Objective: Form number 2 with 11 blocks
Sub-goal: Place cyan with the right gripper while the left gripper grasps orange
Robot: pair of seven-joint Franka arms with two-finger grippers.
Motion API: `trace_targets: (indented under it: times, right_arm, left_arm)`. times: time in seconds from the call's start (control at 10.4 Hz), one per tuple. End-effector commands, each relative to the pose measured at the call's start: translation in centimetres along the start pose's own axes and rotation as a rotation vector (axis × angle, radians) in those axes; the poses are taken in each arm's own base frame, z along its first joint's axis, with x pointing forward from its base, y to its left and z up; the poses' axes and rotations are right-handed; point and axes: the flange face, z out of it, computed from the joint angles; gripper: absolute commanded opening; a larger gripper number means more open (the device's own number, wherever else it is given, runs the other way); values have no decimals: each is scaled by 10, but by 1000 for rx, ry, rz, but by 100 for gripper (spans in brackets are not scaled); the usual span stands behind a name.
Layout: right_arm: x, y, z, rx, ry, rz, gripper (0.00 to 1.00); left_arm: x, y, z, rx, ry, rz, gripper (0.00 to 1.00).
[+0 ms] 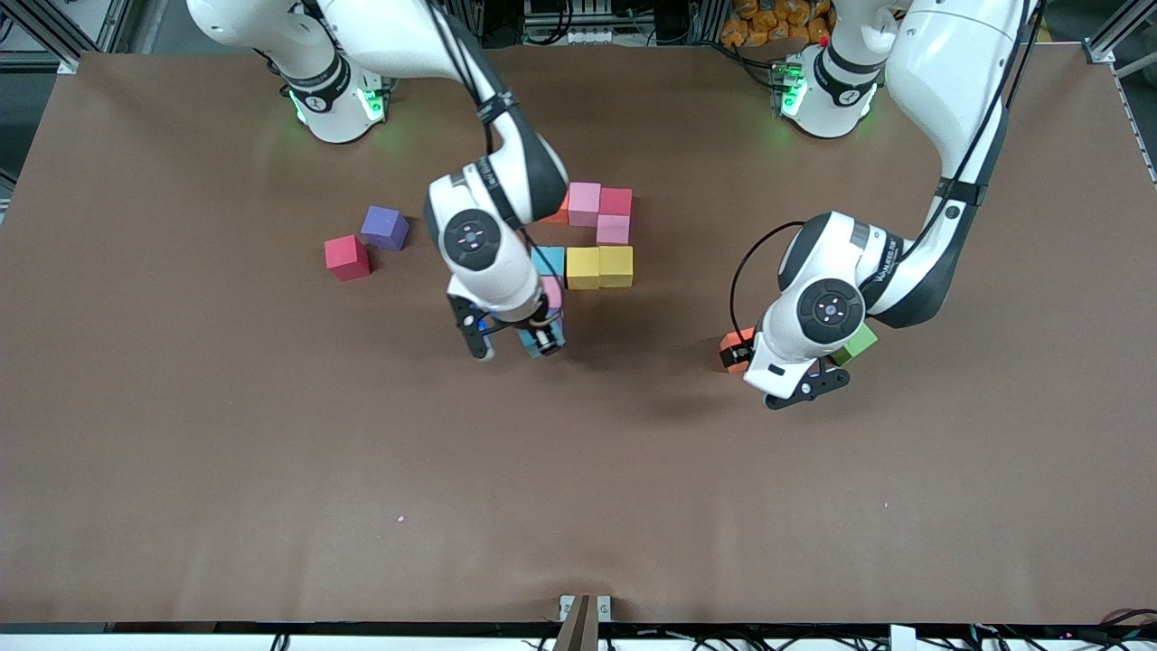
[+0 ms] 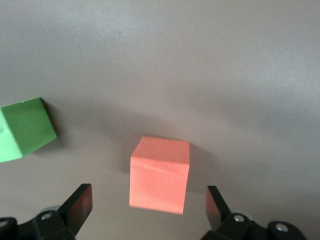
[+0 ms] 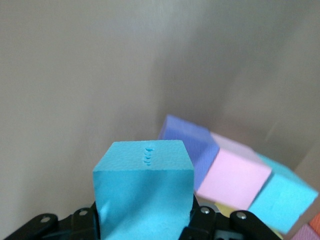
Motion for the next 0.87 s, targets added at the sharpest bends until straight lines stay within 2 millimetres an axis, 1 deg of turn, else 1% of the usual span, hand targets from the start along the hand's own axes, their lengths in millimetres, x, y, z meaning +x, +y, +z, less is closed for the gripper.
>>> trace_targets:
  times: [0.0, 0.19, 0.48, 0.58, 0.67, 0.77]
  right_arm:
    - [-34, 1, 10, -9, 6, 58, 48]
    - [-41, 2, 14, -11, 8, 127, 48]
    - [-40, -1, 23, -13, 17, 224, 48]
    - [-37, -4, 22, -9, 16, 262, 48]
    - [-40, -5, 24, -7, 15, 272, 47]
    - [-40, -8, 26, -2, 15, 293, 47]
  left_arm:
    - [-9, -12, 21, -19, 25, -28, 100]
    - [-9, -10, 29, -17, 17, -62, 100]
    - [-10, -8, 30, -29, 12, -91, 100]
    - [-11, -7, 37, -24, 1, -91, 100]
    - [-14, 0, 43, -29, 3, -81, 100]
    - [-15, 1, 47, -28, 3, -75, 100]
